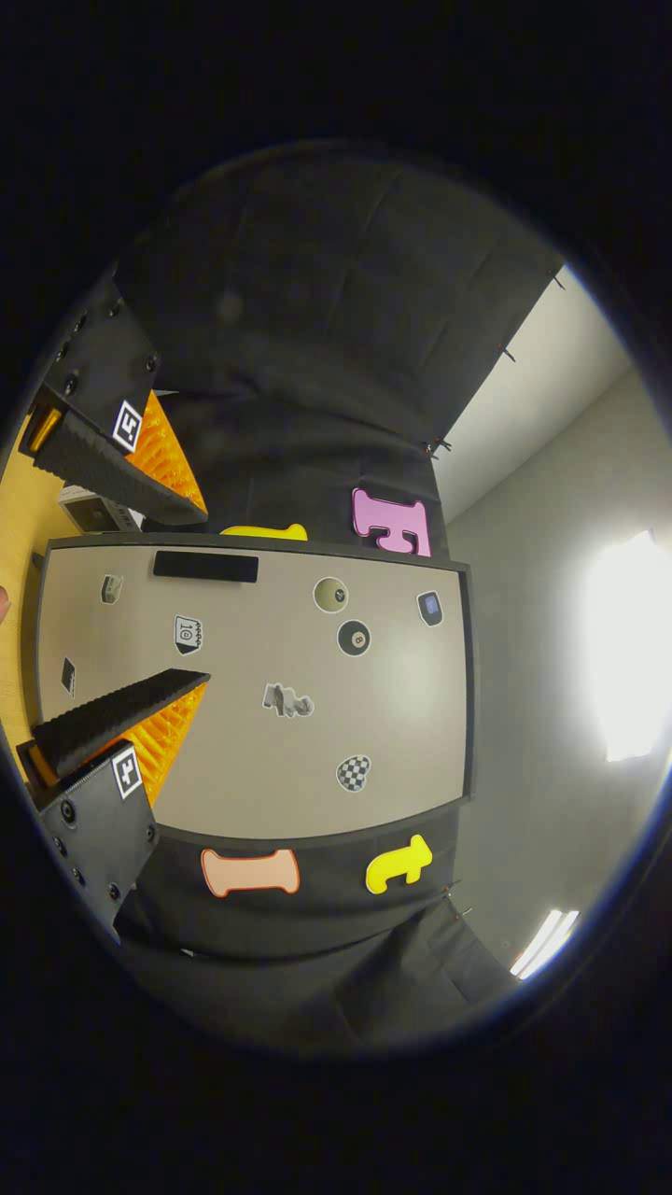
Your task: Open the shoe cabinet door, grab the shoes and put them into the shoe cabinet, then close the shoe cabinet door.
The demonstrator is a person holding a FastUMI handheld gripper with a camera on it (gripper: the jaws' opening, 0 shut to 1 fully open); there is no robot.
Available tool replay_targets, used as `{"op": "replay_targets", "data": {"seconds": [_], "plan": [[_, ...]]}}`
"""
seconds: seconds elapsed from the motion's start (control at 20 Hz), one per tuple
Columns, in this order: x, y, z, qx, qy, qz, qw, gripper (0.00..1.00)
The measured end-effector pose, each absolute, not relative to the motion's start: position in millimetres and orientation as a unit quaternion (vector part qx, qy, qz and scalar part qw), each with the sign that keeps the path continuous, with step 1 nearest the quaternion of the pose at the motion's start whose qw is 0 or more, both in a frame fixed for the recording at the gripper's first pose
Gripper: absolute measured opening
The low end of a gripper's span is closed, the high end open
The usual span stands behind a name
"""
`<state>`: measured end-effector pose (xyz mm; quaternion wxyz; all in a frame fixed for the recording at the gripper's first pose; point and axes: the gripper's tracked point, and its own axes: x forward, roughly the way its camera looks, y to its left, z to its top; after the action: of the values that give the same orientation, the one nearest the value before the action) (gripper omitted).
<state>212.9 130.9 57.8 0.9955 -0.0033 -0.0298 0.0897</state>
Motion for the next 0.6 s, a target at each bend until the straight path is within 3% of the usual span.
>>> {"op": "replay_targets", "data": {"seconds": [0.6], "plan": [[308.9, 180.8, 29.1, -0.002, 0.001, 0.101, 0.995, 0.98]]}}
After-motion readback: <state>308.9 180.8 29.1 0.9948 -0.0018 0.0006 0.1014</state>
